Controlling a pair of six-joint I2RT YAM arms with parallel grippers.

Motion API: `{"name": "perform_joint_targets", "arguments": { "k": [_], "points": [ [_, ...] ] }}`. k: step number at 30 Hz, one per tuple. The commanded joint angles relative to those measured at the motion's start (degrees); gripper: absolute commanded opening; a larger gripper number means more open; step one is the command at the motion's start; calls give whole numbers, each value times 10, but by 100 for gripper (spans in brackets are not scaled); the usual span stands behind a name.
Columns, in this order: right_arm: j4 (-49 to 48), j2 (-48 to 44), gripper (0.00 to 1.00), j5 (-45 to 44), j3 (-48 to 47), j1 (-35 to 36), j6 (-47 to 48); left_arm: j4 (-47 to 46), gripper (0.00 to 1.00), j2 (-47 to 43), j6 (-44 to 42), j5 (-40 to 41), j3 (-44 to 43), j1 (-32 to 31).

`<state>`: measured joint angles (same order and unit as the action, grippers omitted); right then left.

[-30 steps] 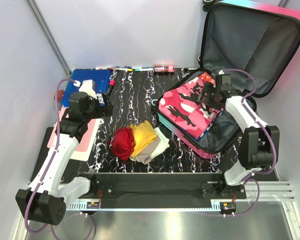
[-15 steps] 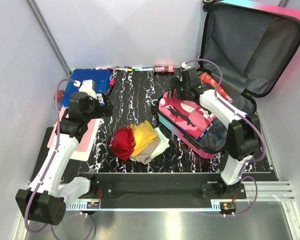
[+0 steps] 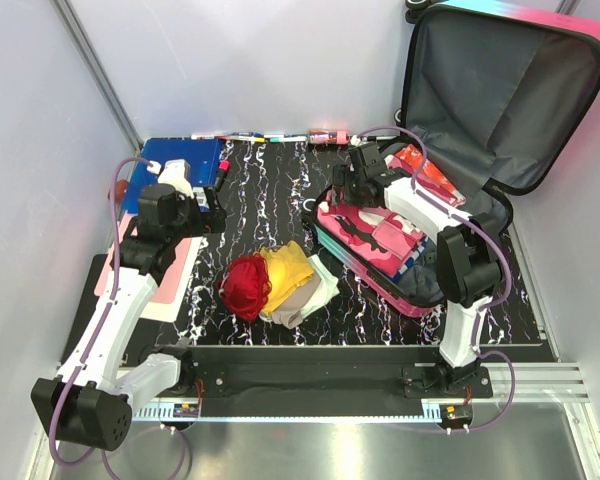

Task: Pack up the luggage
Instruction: Place the clothes in the luggage, then pick up the clothes at the center of the board.

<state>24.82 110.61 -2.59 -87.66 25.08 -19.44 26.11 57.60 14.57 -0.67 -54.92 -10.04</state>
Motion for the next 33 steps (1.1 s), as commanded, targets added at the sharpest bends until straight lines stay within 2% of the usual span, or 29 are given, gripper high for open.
{"name": "perform_joint_targets", "arguments": {
  "k": [1,9,14,19,28,33],
  "points": [
    [17,-11,80,-18,-16,9,9,-18,99,2,-7,2,-5,-2],
    [24,-148,80,-2,-5,57,27,-18,99,1,-7,2,-6,-2],
    [-13,-187,80,115,37,102,-21,-19,99,-2,-12,-4,-5,-2],
    [-108,-172,79,240,106,142,-102,-18,99,-2,-14,-3,-5,-2],
    [-194,-102,76,313,136,188,-155,-18,99,-2,-12,-4,-6,-2],
    [-206,-70,74,316,122,204,-157,-18,99,-1,-9,-6,-6,-2]
  ]
}}
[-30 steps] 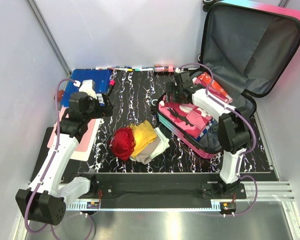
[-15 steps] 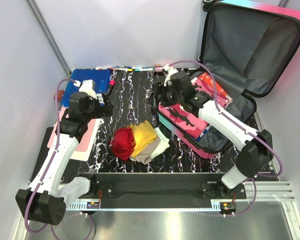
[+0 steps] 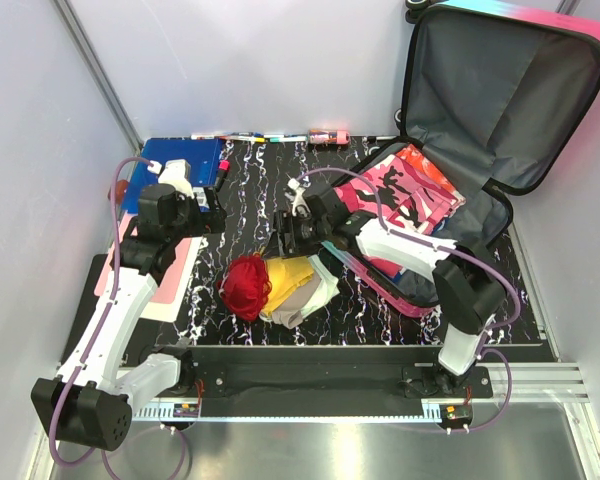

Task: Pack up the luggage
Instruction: Pick up the clothes at the center of the board.

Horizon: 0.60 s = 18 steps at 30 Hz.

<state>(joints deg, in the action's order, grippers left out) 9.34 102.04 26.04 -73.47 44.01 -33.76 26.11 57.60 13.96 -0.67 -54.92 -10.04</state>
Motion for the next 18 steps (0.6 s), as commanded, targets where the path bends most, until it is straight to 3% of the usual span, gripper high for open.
{"name": "perform_joint_targets", "arguments": {
  "k": [1,18],
  "points": [
    [-52,29,74,27,-21,20,-14,-18,99,-2,-2,-5,-6,-2],
    [-57,110,68,28,-71,61,-1,-18,99,-4,-2,-9,-6,-2]
  ]
}}
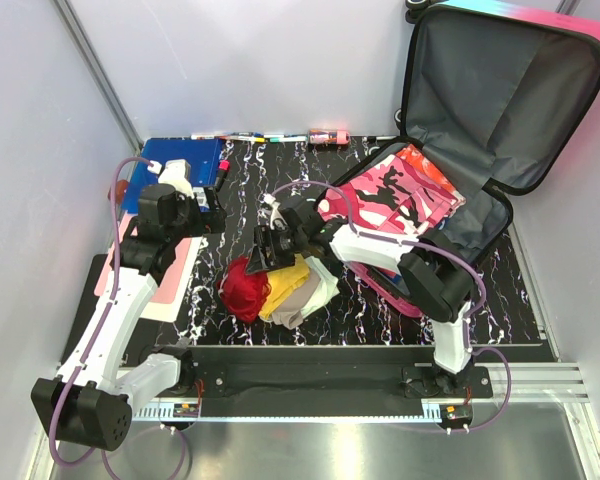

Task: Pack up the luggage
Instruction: Pick up the clothes at the center of the board.

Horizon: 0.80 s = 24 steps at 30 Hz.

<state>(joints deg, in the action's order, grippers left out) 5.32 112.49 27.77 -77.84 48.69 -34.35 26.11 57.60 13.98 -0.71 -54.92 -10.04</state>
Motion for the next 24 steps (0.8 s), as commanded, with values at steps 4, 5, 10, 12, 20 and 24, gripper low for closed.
{"name": "perform_joint_targets", "arguments": {
  "k": [4,5,10,12,20,24],
  "points": [
    [-16,14,65,11,-35,18,6,-18,99,-4,-1,-8,-6,-2],
    [-17,19,64,12,-36,19,5,-18,99,-4,-1,-9,-7,-2],
    [-15,34,63,8,-43,21,6,-18,99,-4,-2,-8,-6,-2],
    [-13,41,63,6,-46,21,5,-18,99,-5,-2,-8,-6,-2],
    [-13,58,33,28,-64,23,1,-19,99,-4,-2,-7,-6,-2],
    [-18,59,16,47,-73,24,-6,-18,99,-6,-2,-5,-5,-2]
  ]
}}
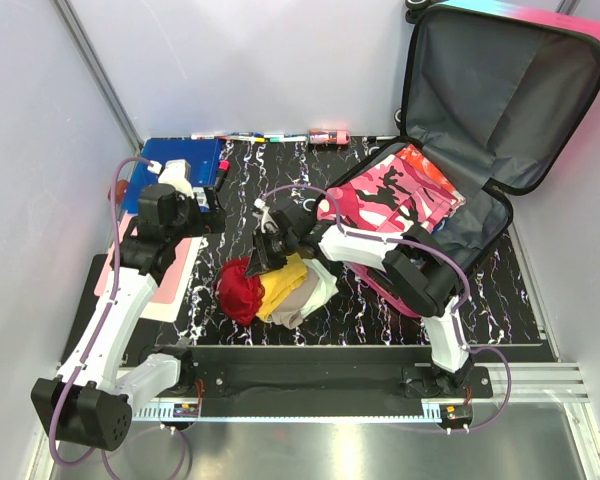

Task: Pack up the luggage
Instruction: Pick up the clothes at the center of the board, then place the clothes in the luggage.

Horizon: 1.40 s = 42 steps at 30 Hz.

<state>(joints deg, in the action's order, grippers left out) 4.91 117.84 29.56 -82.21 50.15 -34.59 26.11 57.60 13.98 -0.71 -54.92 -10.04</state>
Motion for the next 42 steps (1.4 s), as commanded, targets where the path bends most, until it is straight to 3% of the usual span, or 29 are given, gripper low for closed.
{"name": "perform_joint_targets", "arguments": {
  "k": [1,7,21,28,31,38,42],
  "points": [
    [-16,2,13,34,-30,8,-4,-18,99,-6,-2,-5,-5,-2],
    [-25,-25,2,58,-30,8,-7,-18,99,-8,-3,-4,-6,-2],
    [-26,-196,0,113,51,-50,-14,-18,99,-13,-4,1,-5,-2],
    [-16,-314,0,153,156,-164,-22,-18,99,-14,-4,2,-5,-2],
    [31,-367,0,153,175,-217,8,-18,99,-13,-4,1,-6,-2],
    [155,-481,0,161,183,-365,76,-18,99,-13,-4,-1,-5,-2],
    [214,-501,0,169,147,-439,113,-18,99,-14,-3,-2,-5,-2]
  ]
}}
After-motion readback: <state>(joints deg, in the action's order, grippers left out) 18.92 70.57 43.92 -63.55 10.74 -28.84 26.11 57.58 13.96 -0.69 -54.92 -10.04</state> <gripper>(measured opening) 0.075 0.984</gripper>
